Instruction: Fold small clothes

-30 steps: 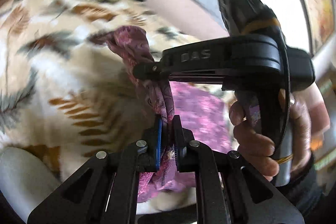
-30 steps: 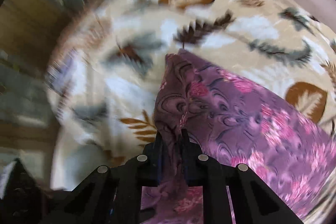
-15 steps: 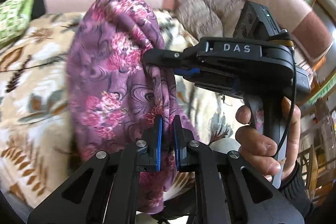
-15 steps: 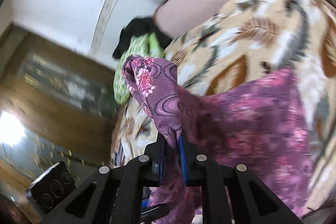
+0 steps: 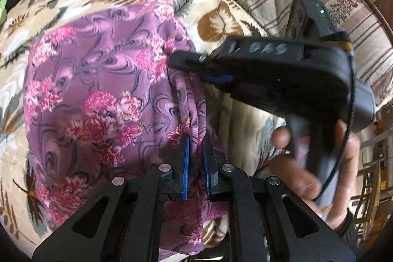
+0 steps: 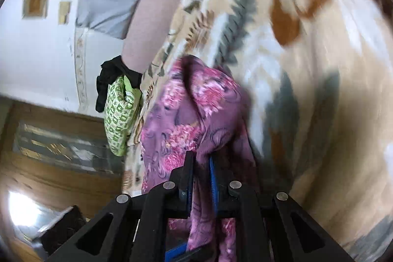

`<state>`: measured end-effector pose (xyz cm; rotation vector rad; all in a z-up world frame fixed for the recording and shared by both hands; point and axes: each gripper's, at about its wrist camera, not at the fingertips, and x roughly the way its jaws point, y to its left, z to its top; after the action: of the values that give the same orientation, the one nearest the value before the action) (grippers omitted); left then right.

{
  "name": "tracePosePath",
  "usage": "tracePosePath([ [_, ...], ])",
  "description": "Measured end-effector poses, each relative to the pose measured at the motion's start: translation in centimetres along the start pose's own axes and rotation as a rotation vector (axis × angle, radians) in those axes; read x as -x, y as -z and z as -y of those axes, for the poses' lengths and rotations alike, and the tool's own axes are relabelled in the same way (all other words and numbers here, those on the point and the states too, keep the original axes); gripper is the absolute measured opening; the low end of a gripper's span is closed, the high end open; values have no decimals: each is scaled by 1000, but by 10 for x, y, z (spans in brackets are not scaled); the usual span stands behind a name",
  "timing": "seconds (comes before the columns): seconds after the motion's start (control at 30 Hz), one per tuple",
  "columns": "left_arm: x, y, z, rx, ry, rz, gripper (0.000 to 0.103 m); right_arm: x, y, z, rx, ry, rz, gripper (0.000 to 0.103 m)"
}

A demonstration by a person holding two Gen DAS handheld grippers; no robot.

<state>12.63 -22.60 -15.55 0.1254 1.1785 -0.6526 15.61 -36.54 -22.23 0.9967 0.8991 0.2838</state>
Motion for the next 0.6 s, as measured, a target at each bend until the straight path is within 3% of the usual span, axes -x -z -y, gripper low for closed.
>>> tracePosePath([
  [0.1,-3,4,-9,23,37,-64,10,-12,-3,7,-17,73,-16,12],
  [0.2,34,18,-28,52,141,-44,14,-1,-3,3,-15,86,36,13],
  [0.23,48,23,-35,56,151,-26,24,8,-2,0,2,110,69,15],
  [0.27,67,31,-47,65,150,8,41,19,3,-3,18,144,103,19],
  [0.33,93,44,-68,92,89,77,66,34,14,-14,29,149,145,52],
  [0.4,109,59,-94,131,5,121,67,47,38,-32,78,163,156,58],
  [0.5,102,74,-127,224,-41,81,67,42,72,-54,140,205,86,58],
  [0.6,76,89,-144,306,4,4,67,22,97,-65,233,400,35,58],
])
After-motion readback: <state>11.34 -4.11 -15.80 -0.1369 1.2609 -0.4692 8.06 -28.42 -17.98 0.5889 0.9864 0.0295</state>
